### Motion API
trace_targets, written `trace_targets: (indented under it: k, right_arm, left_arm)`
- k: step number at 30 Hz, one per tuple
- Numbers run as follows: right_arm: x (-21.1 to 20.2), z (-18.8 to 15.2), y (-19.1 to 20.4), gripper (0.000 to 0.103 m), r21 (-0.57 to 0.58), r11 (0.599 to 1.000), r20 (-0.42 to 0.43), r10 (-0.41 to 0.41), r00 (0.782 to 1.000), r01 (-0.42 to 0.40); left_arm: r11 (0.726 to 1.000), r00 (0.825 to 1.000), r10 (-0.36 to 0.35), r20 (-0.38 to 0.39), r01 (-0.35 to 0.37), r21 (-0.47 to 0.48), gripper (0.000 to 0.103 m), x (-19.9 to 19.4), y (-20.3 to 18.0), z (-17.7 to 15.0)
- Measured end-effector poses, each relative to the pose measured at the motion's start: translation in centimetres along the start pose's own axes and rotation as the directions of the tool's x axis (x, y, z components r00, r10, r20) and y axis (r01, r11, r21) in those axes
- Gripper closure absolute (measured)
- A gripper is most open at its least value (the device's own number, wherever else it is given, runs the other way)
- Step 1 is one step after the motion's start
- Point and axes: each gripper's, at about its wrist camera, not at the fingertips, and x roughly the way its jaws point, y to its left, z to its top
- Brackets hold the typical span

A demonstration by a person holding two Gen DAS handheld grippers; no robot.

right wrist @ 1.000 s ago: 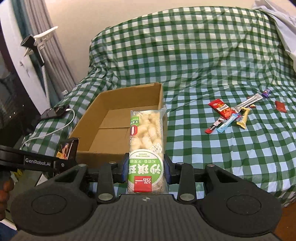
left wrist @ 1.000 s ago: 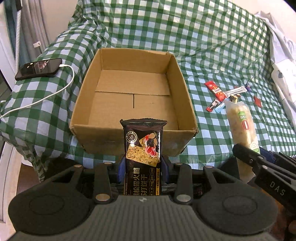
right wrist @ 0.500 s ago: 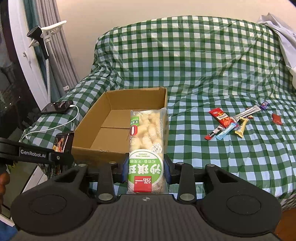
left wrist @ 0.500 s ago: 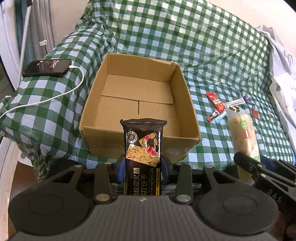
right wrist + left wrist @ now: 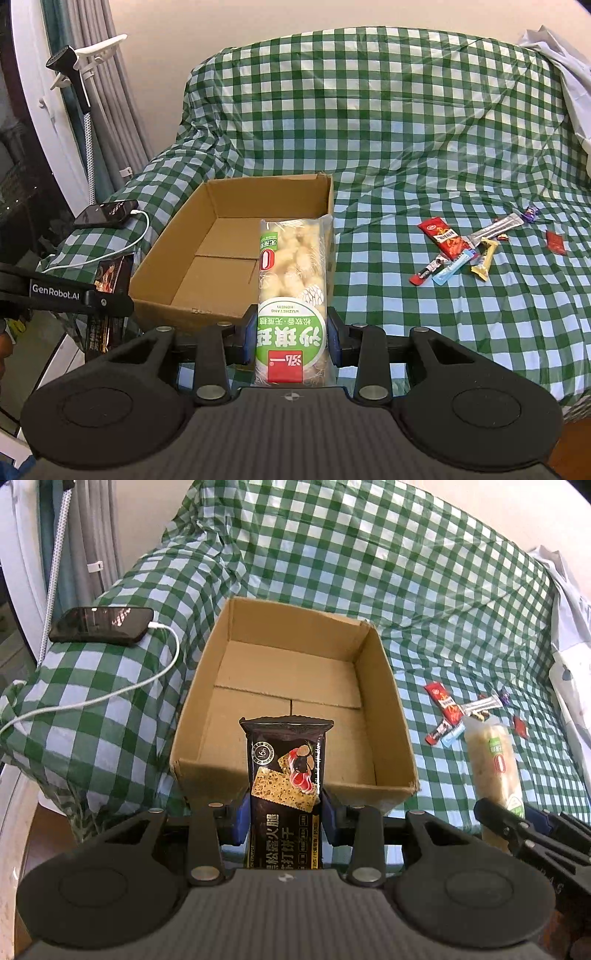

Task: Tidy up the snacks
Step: 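Carry both held snacks over the cardboard box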

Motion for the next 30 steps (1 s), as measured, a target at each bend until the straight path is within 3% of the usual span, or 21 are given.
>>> trace_targets:
  k: [12,30]
  right_arm:
    - [4.5,3.3,0.9,0.065,-0.024,0.999,-0.02,0.032,0.999,-0.032]
    - [14.3,6.3,0.4,0.065,0.007,0.999,-0.068,0.041,0.997,-0.041]
  left_arm:
    - [1.0,1.0,0.008,0.014,-0.007,-0.016,0.06,2.8,0.2,4.8]
    - [0.997,0.997,0.064,-0.044,-0.063,0.036,0.06,11.8,0.9,10.4]
